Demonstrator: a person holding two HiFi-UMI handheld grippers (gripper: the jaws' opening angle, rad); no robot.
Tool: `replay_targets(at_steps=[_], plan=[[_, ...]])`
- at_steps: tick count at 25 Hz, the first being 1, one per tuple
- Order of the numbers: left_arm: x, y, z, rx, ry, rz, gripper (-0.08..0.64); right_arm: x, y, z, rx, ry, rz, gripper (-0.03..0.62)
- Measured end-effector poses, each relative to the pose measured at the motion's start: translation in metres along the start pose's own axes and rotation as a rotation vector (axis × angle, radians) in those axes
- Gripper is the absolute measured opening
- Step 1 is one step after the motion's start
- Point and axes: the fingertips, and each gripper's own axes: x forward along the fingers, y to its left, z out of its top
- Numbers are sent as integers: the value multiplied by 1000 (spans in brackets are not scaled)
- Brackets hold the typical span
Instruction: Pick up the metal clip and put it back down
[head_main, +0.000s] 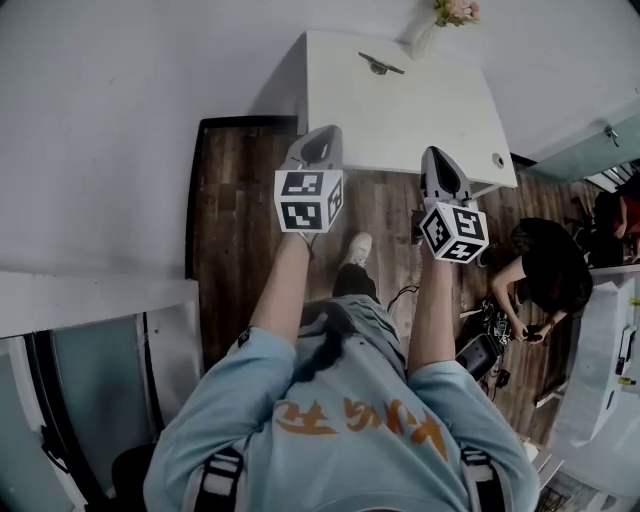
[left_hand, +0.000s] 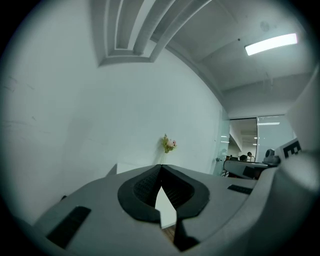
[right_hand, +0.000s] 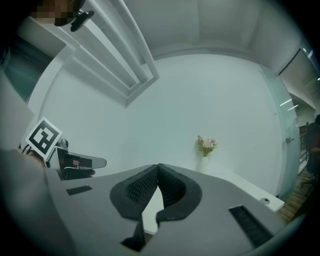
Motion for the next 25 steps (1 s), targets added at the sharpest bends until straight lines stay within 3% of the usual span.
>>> replay_targets(at_steps=[3,7,14,18,21,25], plan=[[28,12,1,1,-4,41,25,35,-10,-2,-2,-8,51,14],[80,9,-10,13,22,62,25,73,-55,-20,27,13,54,14],[198,5,-22,-79,31,157,25,129,-178,-32,12,90,52,14],[251,-30,-1,-68,-29,116,25,157,-246,-24,89,58,23,14],[269,-34,0,-46,-16,111,25,185,-243,-38,149,54,80,14],[275,-6,-15,-26,48,197,25,221,-205,-65,166,97,211,14]])
